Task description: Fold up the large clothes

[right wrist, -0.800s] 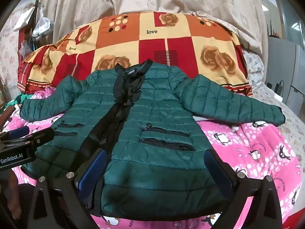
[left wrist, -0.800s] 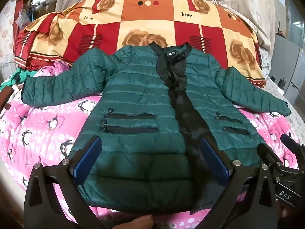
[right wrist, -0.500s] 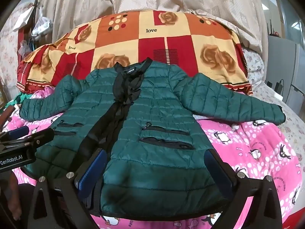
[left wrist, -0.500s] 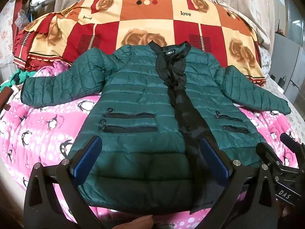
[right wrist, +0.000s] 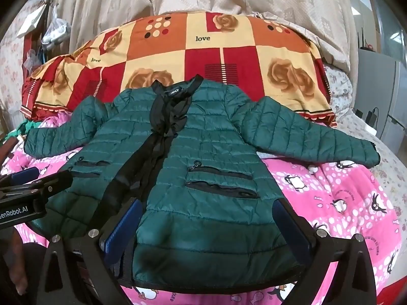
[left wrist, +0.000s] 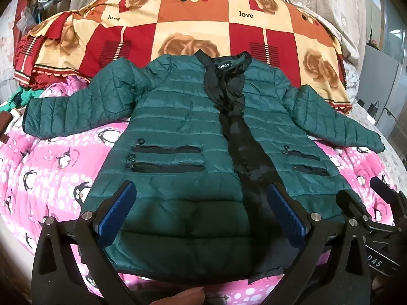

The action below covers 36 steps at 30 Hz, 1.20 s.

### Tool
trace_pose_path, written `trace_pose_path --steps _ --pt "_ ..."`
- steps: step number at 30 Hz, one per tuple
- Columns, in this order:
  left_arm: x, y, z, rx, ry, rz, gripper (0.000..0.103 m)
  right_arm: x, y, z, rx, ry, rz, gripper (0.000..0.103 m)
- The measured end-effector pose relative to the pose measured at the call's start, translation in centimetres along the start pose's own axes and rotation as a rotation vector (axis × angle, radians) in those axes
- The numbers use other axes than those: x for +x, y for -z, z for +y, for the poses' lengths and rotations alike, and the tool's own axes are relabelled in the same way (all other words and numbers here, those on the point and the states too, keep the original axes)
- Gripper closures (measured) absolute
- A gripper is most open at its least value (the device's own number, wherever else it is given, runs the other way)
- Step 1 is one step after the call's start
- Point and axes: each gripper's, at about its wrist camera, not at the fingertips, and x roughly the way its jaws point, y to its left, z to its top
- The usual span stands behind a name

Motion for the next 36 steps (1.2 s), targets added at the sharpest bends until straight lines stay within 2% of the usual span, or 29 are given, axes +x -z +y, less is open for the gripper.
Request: trace_pose_path --steps 2,23,36 --pt "0.4 -0.9 0.8 0.001 0.012 0.014 0.0 0.0 -0.1 0.1 0.0 0.001 0.002 0.002" --pt "0.4 -1.1 1.6 -0.009 0.034 0.042 0.0 0.3 0.5 0.1 -0.022 0.043 0.048 0.002" --pt "1.1 -0.6 0.6 -0.007 0.04 0.042 0.0 0.3 0.6 -0.2 -0.013 0.046 0.054 0.002"
